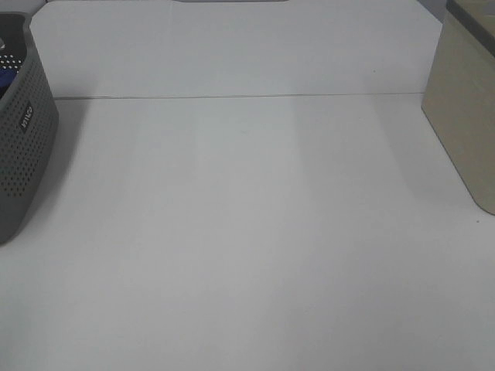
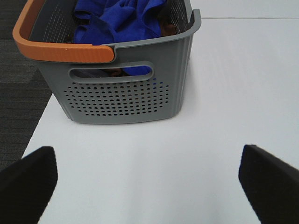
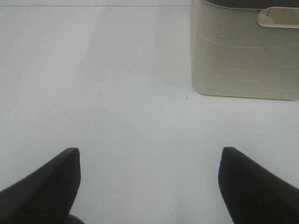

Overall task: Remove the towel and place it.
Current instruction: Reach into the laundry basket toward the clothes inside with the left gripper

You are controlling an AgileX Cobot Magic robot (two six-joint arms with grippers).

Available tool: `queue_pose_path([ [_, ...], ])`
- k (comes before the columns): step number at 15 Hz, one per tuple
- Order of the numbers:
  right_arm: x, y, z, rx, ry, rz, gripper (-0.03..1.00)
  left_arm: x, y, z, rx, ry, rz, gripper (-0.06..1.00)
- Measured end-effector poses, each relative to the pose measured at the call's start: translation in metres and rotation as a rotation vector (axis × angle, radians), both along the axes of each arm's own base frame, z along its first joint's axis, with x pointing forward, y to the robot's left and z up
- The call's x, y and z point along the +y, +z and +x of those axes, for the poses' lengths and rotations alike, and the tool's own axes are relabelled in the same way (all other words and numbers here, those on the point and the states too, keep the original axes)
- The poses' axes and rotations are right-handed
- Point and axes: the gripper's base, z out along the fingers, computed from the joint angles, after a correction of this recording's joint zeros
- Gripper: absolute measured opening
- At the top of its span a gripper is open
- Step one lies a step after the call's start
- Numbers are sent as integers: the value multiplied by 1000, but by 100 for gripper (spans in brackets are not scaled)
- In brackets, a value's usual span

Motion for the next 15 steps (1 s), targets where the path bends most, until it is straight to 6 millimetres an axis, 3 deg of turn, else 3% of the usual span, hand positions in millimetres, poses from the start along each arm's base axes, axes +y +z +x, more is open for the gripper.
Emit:
queue_pose_path([
  [5,0,0,0,0,0,0,79,0,0,0,6,-24,61,99],
  [7,0,0,0,0,0,0,79,0,15,-4,12,-84,191,99],
  [10,0,0,0,0,0,0,79,4,40,7,129,-166,389,99],
  [12,0,0,0,0,0,0,79,7,59,29,239,-252,560,99],
  [13,0,0,0,0,0,0,79,11,72,55,297,-320,706,99],
  [15,0,0,0,0,0,0,79,19,85,89,345,-322,841,99],
])
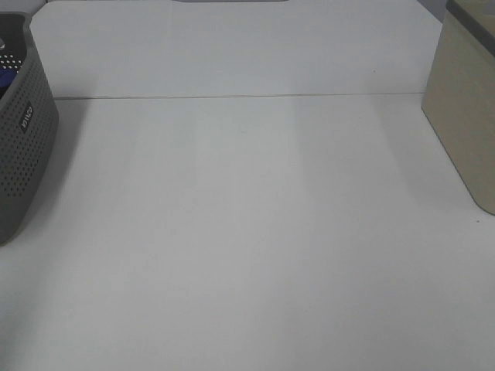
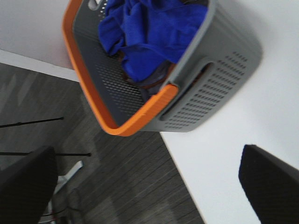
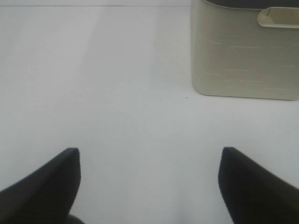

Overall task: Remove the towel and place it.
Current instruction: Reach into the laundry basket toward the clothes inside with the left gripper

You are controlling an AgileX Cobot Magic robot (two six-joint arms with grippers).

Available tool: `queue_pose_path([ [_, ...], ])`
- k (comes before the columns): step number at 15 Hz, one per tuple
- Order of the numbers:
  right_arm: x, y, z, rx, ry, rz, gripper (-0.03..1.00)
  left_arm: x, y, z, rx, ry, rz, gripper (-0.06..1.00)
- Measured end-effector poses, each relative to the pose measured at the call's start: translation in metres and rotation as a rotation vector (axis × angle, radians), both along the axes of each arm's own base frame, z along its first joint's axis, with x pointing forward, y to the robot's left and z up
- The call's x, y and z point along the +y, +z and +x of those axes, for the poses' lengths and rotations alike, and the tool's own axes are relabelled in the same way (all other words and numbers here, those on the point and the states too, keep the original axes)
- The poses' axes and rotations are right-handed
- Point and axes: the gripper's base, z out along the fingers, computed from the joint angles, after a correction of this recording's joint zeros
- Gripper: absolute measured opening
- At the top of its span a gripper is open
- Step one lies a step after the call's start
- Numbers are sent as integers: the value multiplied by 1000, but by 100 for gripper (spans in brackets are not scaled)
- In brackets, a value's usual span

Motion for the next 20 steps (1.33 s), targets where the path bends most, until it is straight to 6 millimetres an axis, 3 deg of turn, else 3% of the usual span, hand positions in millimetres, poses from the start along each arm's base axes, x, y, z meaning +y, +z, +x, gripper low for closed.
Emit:
queue_pose_path([
  [2,0,0,0,0,0,0,79,7,11,24,9,0,119,99],
  [5,0,0,0,0,0,0,79,19,25,85,104,-8,304,99],
  [7,0,0,0,0,0,0,79,24,23,131,168,-23,365,99],
  [8,0,0,0,0,0,0,79,24,20,145,182,-32,371,98],
  [9,0,0,0,0,0,0,79,25,6,194,229,-66,377,98],
  [11,0,0,0,0,0,0,79,27,-17,237,292,-103,397,98],
  [17,0,0,0,0,0,0,79,38,-94,324,478,-200,451,98],
  [20,0,0,0,0,0,0,79,65,-118,334,534,-209,437,98],
])
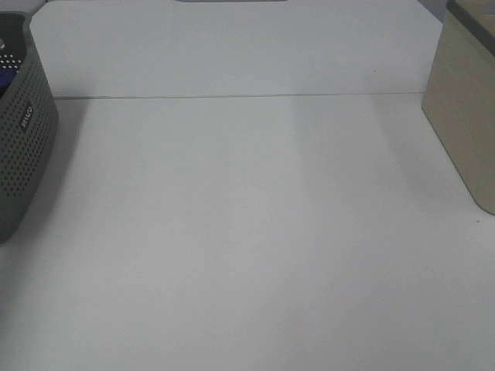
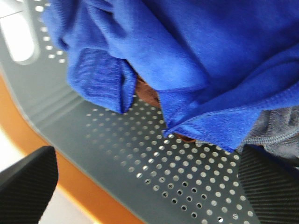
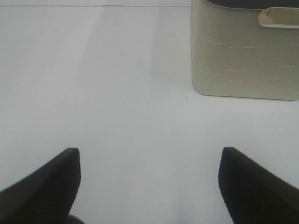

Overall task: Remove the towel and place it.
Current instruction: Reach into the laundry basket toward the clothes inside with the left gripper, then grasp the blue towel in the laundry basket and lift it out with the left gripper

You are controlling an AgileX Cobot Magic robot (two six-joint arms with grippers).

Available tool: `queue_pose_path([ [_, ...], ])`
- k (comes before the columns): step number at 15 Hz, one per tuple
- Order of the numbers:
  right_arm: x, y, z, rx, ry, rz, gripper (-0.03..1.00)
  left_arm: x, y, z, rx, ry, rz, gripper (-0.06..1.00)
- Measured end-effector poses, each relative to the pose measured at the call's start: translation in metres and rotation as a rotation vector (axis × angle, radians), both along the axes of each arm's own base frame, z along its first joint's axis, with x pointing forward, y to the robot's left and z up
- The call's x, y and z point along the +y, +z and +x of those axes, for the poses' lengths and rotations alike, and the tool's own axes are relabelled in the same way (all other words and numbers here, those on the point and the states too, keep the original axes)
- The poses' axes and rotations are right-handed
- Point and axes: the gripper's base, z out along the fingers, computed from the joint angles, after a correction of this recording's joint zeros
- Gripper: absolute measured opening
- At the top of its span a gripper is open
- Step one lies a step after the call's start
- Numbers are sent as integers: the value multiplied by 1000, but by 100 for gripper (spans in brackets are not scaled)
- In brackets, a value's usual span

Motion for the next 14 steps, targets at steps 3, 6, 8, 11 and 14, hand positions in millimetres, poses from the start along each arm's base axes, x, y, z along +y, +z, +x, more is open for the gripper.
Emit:
queue_pose_path([
  [3,0,0,0,0,0,0,79,22,-17,-1,54,-17,-35,98],
  [6,0,0,0,0,0,0,79,41,-30,0,87,-46,-13,98],
  [8,0,0,0,0,0,0,79,42,-40,5,89,-76,-10,98],
  [11,0,0,0,0,0,0,79,43,-64,11,124,-94,-19,98],
  [14,0,0,0,0,0,0,79,42,-69,11,141,-89,-29,93],
])
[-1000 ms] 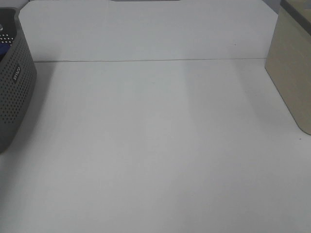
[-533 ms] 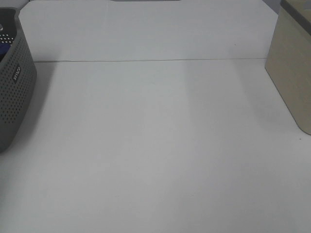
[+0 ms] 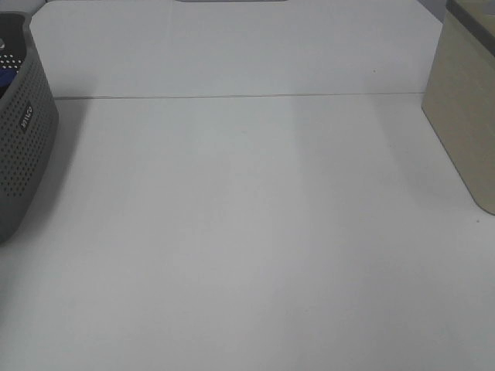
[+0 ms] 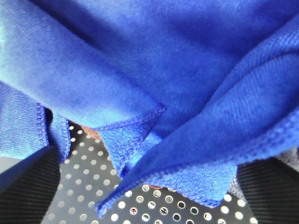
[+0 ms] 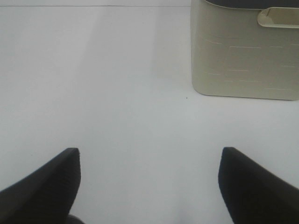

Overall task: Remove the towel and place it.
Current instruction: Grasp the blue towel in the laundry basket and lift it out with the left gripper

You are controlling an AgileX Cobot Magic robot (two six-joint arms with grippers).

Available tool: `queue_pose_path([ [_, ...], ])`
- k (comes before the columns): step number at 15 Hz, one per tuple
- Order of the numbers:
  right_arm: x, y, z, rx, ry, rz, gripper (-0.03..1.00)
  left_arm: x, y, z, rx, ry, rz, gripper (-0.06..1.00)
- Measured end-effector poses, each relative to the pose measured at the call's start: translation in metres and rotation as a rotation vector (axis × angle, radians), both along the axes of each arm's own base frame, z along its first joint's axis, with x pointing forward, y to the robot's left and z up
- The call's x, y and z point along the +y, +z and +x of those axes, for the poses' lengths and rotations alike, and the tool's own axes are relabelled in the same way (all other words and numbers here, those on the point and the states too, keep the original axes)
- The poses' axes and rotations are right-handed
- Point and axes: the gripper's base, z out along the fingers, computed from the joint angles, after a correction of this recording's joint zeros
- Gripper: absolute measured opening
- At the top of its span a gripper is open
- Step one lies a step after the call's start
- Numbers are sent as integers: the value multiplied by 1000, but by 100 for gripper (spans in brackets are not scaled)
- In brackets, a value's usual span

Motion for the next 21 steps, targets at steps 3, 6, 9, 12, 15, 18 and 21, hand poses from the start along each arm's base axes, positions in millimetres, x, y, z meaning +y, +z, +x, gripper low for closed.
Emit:
queue_pose_path([
  [3,0,0,0,0,0,0,79,-2,0,0,1,-3,-19,71],
  [6,0,0,0,0,0,0,79,-2,-1,0,0,0,-32,38],
  [9,0,0,0,0,0,0,79,-2,-1,-1,0,36,-49,2],
  [12,0,0,0,0,0,0,79,-2,-3,-4,20,77,-65,0],
  [15,0,0,0,0,0,0,79,-4,0,-3,1,99,-77,0],
  [18,0,0,0,0,0,0,79,-25,48,-7,-128,103,-87,0],
  [21,0,0,0,0,0,0,79,-56,119,-25,-300,60,-104,0],
])
